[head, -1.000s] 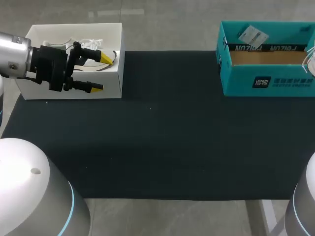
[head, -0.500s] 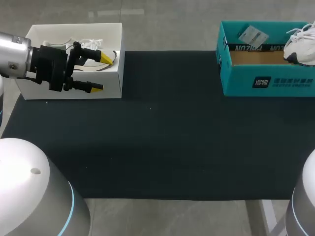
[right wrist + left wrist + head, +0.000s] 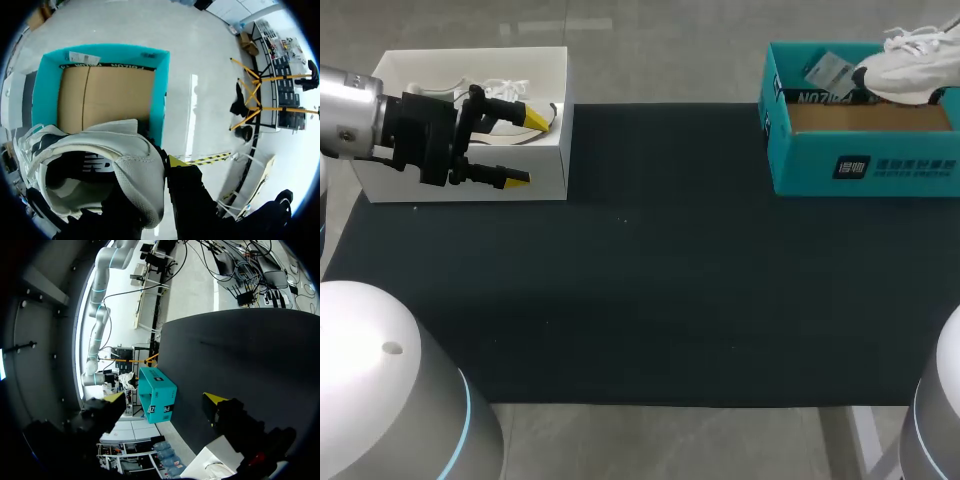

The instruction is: Take the shoe out of the shoebox, open the shoe tongue, remove and reinsert the insole, then place the shoe into the shoebox

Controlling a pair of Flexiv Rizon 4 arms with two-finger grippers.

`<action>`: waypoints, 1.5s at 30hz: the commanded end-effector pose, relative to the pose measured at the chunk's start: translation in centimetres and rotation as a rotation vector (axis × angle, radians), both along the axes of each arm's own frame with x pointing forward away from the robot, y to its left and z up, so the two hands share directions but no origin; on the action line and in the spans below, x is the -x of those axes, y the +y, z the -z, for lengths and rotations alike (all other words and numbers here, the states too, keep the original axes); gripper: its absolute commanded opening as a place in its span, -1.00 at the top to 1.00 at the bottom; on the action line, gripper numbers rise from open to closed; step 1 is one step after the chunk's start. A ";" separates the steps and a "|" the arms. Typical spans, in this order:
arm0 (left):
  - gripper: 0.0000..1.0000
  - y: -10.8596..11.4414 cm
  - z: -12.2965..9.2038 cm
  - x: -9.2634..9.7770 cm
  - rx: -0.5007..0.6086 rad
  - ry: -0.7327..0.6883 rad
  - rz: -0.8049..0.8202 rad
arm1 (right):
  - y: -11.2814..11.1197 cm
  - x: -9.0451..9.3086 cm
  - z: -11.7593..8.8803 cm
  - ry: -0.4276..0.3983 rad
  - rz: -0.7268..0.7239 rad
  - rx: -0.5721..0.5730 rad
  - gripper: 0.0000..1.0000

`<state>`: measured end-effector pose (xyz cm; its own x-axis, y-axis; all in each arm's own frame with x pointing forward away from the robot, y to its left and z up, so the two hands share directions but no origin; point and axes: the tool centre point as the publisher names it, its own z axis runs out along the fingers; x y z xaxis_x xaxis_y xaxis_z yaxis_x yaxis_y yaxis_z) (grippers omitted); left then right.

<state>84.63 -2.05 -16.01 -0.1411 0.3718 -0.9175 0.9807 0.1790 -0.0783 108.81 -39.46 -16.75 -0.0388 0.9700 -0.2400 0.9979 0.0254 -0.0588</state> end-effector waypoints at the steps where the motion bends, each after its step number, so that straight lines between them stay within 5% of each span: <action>1: -1.00 -0.1 0.0 0.0 -0.004 0.000 0.000 | 0.0 -0.2 -0.3 -0.043 0.227 0.002 1.00; 9: -1.00 -0.1 0.0 0.0 -0.004 0.000 0.000 | 0.0 -0.2 -0.3 -0.043 0.227 0.002 1.00; 26: -1.00 -0.1 0.0 0.0 -0.004 0.000 0.000 | 2.3 -0.2 3.4 -0.292 0.246 -0.006 1.00; 45: -1.00 -0.1 0.0 0.0 -0.004 0.000 0.000 | 3.3 0.9 7.9 -0.302 0.276 0.004 1.00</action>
<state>84.63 -2.05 -16.01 -0.1411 0.3719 -0.9175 0.9807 0.1791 -0.0783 108.17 -35.95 -24.31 0.2952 0.9315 -0.2126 0.9450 -0.2518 0.2089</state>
